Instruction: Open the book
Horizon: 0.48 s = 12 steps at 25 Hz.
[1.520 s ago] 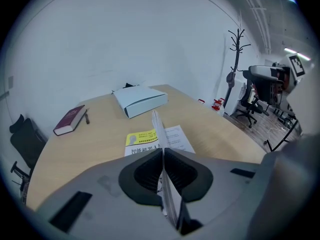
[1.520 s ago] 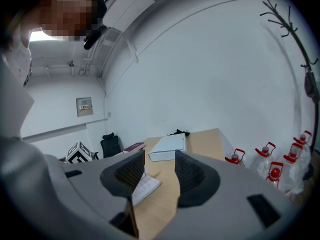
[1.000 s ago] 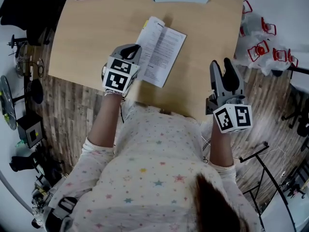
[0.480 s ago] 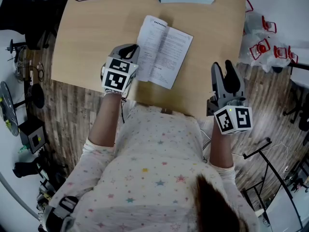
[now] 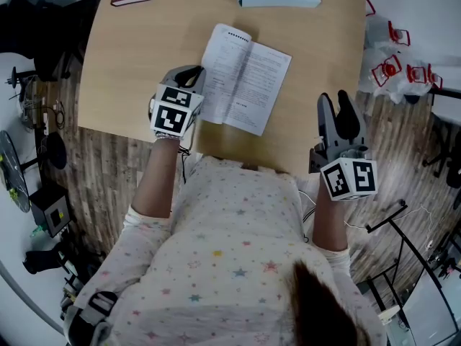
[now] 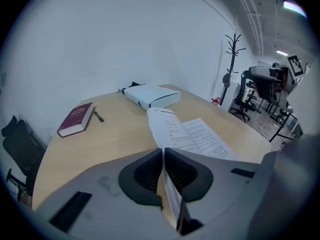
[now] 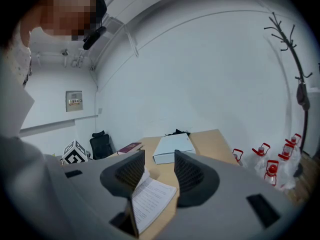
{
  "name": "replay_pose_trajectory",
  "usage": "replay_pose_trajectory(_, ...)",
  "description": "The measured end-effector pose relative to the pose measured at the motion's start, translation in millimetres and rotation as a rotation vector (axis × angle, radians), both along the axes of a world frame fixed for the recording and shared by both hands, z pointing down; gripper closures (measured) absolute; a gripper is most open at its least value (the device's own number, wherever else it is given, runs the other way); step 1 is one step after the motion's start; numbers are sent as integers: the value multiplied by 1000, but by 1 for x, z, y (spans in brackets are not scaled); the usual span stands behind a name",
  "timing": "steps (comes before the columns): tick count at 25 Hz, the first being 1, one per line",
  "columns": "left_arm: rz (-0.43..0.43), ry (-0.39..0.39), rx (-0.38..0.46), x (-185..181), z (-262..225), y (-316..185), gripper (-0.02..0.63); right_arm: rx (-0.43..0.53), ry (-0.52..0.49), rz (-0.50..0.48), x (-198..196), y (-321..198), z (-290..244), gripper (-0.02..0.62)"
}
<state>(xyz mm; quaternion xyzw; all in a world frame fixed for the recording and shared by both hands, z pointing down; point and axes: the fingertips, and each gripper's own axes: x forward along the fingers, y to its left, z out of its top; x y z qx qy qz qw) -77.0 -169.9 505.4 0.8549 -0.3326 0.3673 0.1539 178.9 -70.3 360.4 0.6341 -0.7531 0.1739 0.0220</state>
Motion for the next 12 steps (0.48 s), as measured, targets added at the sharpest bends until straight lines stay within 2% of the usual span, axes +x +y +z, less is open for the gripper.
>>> replay_pose_trajectory(12,18,1,-7,-26,7,-18,583,-4,8,29,-26,-12,-1,420)
